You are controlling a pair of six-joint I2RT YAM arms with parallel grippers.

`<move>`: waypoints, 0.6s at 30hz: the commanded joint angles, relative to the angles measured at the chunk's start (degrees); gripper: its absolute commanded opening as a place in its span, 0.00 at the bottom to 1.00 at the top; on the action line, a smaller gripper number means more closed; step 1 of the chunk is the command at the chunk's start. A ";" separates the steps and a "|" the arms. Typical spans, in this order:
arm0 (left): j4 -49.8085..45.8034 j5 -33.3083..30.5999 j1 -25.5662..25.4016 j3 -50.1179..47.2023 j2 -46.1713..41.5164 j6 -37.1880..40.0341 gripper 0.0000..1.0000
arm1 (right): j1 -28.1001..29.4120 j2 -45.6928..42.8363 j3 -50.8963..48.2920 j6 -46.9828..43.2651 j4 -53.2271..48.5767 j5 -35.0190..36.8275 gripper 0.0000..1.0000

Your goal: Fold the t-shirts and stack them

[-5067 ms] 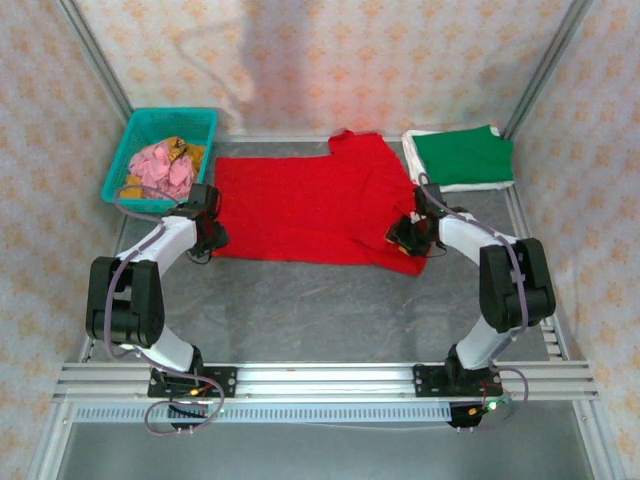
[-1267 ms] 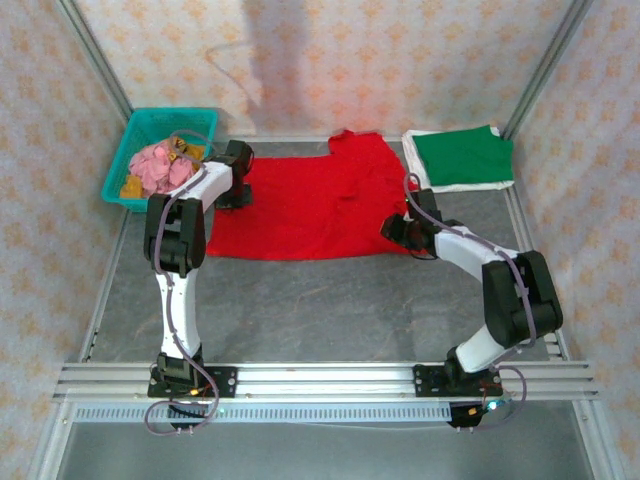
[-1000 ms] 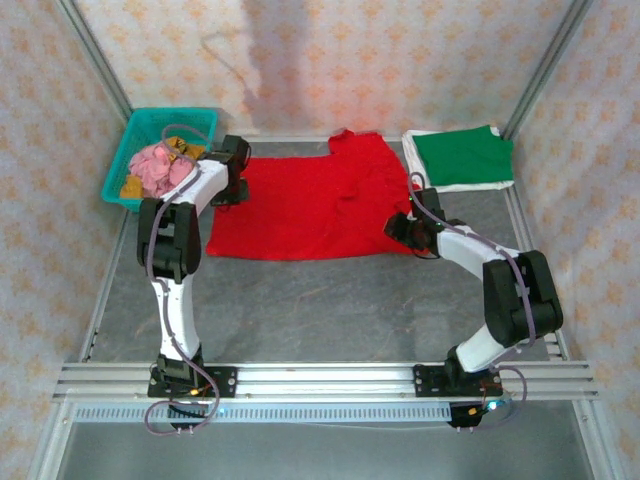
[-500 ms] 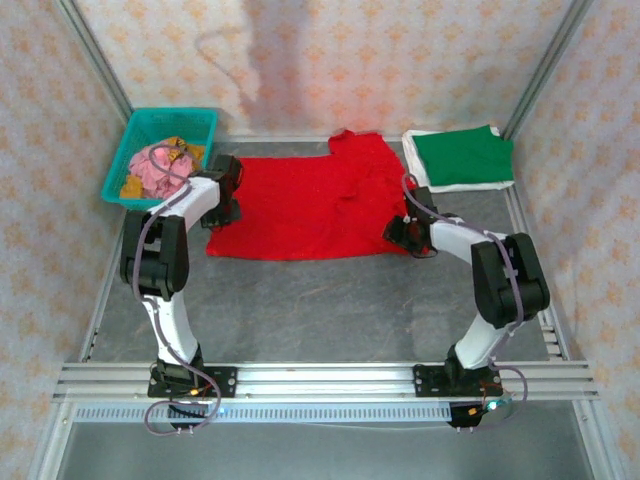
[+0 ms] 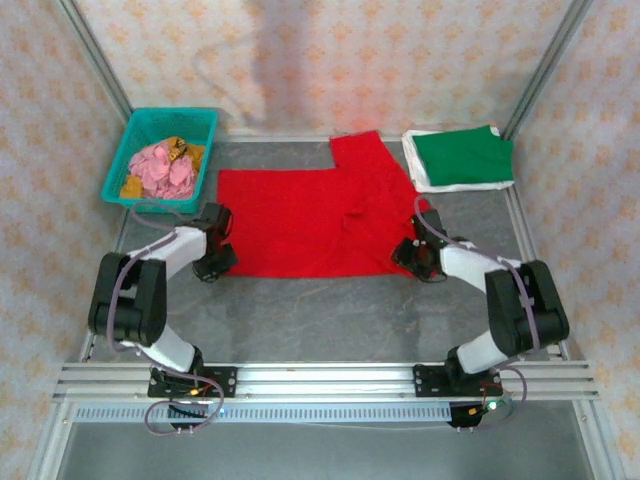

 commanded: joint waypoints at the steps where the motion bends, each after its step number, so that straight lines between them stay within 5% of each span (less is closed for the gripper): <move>1: -0.08 4.33 -2.26 -5.46 -4.72 -5.41 0.00 | -0.43 -4.18 -5.39 4.22 -7.14 0.21 0.34; 9: -7.77 0.17 -5.22 -6.80 -20.81 -5.94 0.00 | -0.21 -21.92 -6.29 4.24 -13.13 1.29 0.34; 14: -8.02 -3.26 -4.76 4.83 -17.68 0.03 0.00 | 0.54 -21.47 0.74 -1.48 -11.53 3.18 0.35; 18: -8.19 -3.63 -4.69 15.76 -7.93 6.68 0.23 | 0.52 -14.80 4.70 -2.83 -8.82 2.46 0.35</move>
